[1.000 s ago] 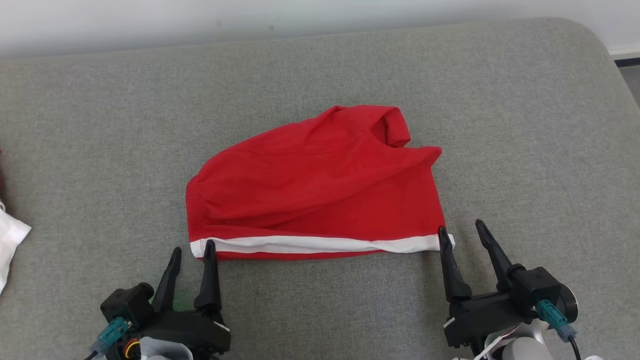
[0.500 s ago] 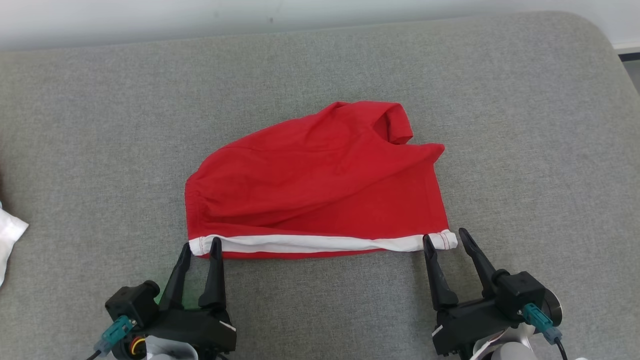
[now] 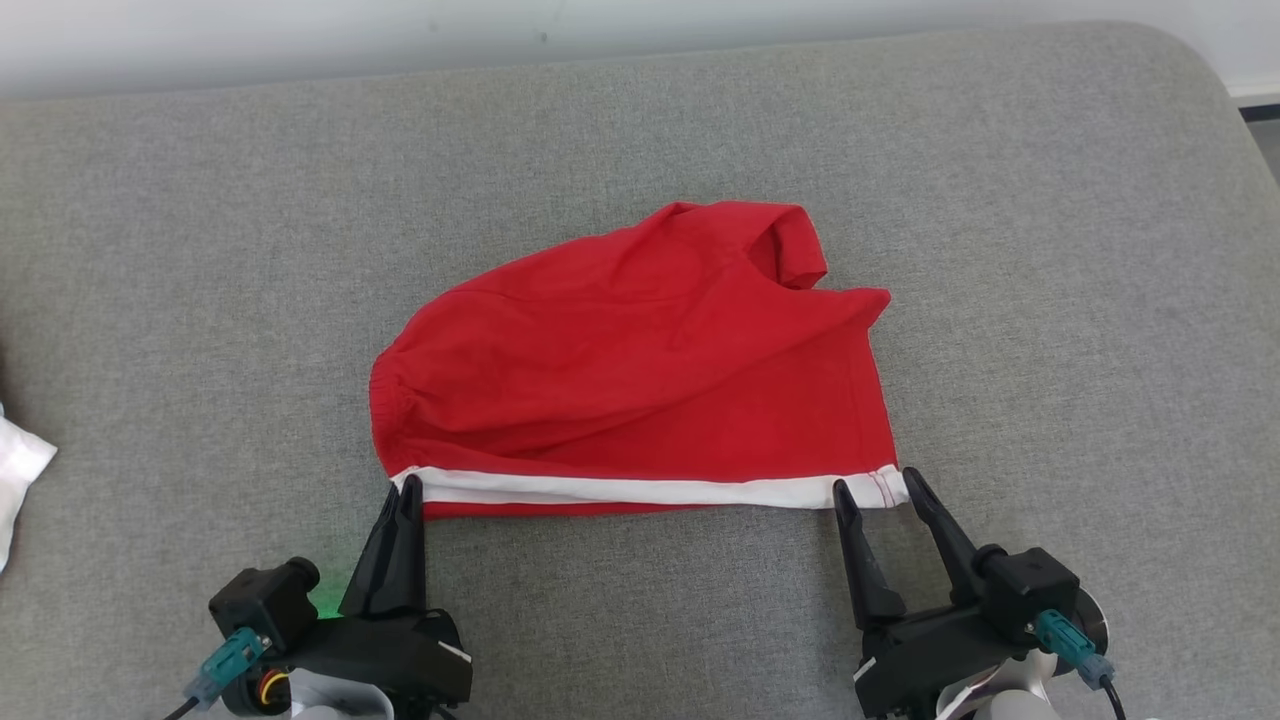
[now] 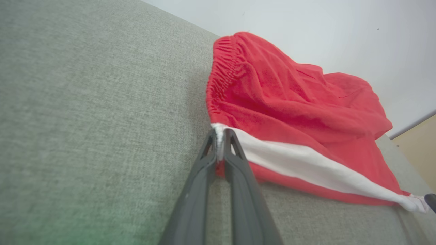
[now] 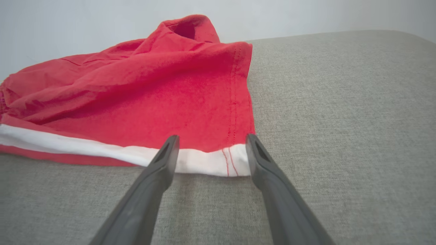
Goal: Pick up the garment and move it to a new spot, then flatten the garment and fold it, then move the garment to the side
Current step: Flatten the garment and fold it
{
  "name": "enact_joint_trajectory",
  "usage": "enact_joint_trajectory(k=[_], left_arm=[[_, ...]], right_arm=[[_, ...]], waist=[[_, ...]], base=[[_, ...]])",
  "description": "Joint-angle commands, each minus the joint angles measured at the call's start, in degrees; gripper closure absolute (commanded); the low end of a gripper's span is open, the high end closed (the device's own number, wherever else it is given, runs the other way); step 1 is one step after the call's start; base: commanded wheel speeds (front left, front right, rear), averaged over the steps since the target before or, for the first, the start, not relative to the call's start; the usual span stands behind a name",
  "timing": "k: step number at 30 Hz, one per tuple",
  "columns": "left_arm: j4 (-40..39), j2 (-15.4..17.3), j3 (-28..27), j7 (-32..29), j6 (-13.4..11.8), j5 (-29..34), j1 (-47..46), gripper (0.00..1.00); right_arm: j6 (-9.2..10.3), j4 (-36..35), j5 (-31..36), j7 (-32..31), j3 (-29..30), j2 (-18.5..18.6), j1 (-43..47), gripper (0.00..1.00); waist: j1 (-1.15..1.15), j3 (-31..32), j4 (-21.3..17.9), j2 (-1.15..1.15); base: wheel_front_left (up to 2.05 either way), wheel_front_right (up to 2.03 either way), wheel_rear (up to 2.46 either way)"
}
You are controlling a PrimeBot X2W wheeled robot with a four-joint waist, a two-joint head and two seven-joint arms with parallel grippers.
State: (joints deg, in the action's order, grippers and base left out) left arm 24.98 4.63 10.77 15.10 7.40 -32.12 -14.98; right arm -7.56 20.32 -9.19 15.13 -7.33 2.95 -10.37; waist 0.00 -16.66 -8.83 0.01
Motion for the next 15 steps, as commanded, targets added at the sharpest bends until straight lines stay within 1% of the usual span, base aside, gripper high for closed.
enact_joint_trajectory(k=[1, 5, 12, 13, 15], left_arm=[[0.1, 0.1, 0.3, 0.1, 0.1, -0.4, 0.8, 1.00], [0.1, 0.2, 0.7, 0.1, 0.1, -0.1, 0.9, 1.00], [0.3, 0.4, 0.6, 0.1, 0.1, 0.3, 1.1, 1.00], [0.3, 0.4, 0.6, 0.1, 0.1, 0.3, 1.2, 1.00], [0.1, 0.3, 0.7, 0.1, 0.1, 0.3, 1.3, 1.00]], right_arm=[[0.15, 0.3, -0.7, 0.0, 0.4, -0.1, 0.1, 0.00], [0.15, 0.6, -2.2, 0.0, 1.8, -0.1, 0.8, 0.00], [0.15, 1.6, -3.8, 0.0, 1.3, -0.1, 1.0, 0.00], [0.15, 1.8, -3.9, 0.0, 1.2, -0.1, 0.9, 0.07], [0.15, 2.2, -4.1, 0.0, 1.0, -0.1, 0.7, 0.11]], waist=[[0.00, 0.1, 0.0, -0.01], [0.00, 0.4, 0.1, -0.01], [0.00, 0.9, 0.0, -0.01], [0.00, 1.0, 0.0, -0.01], [0.00, 1.0, 0.1, -0.01]], base=[[0.00, 0.00, 0.00], [0.00, 0.00, 0.00], [0.00, 0.00, 0.00], [0.00, 0.00, 0.00], [0.00, 0.00, 0.00]])
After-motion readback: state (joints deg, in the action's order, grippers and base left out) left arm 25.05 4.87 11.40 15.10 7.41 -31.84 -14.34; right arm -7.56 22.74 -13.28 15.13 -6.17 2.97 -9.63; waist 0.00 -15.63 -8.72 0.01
